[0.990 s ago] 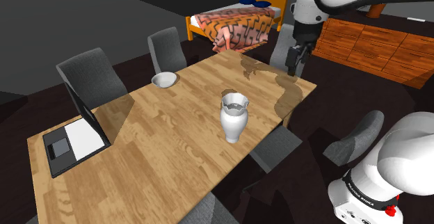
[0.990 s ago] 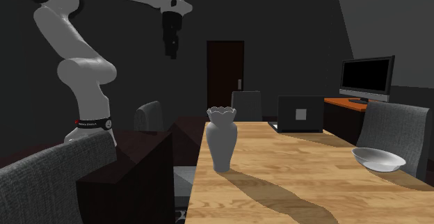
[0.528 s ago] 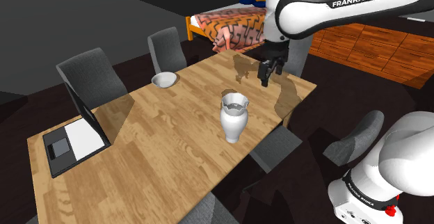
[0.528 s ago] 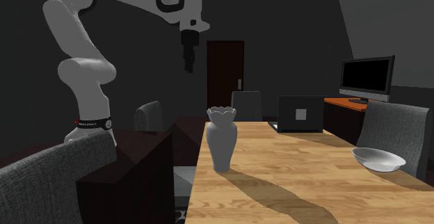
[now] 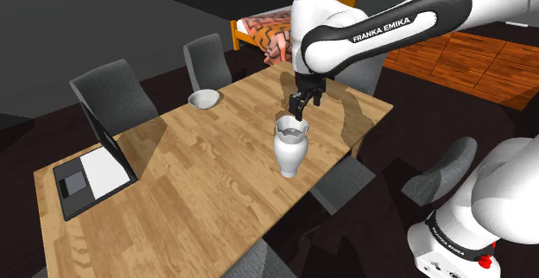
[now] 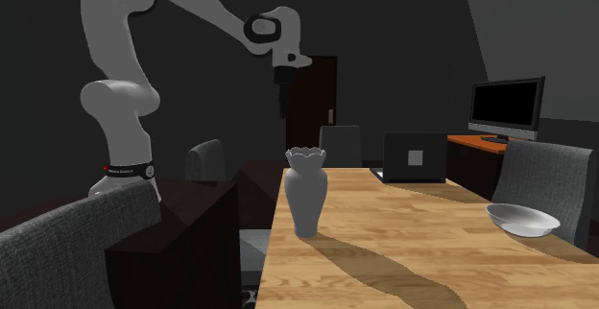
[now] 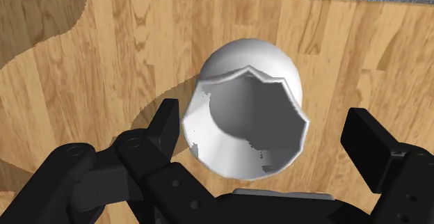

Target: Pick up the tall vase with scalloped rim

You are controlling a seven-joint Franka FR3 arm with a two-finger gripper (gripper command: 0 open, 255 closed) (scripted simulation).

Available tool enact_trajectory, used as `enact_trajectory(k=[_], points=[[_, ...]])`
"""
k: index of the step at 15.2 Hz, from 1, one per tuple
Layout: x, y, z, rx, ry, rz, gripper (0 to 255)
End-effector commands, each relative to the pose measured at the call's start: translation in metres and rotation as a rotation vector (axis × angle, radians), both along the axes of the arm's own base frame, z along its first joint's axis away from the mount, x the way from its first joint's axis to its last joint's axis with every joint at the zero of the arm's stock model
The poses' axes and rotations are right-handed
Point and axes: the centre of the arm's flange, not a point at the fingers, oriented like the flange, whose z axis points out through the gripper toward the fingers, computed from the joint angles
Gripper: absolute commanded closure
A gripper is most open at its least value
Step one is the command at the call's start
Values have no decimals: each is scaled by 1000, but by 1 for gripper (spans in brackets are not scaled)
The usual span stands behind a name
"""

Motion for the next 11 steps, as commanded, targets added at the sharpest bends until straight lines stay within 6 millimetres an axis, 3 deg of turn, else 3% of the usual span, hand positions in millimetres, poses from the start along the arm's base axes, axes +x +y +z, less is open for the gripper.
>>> enact_trajectory(k=[1,7,11], points=[[14,15,-16,-3,-3,0,0],[61,57,-65,-14,-9,1,0],[63,59,-83,-15,-9,2,0]])
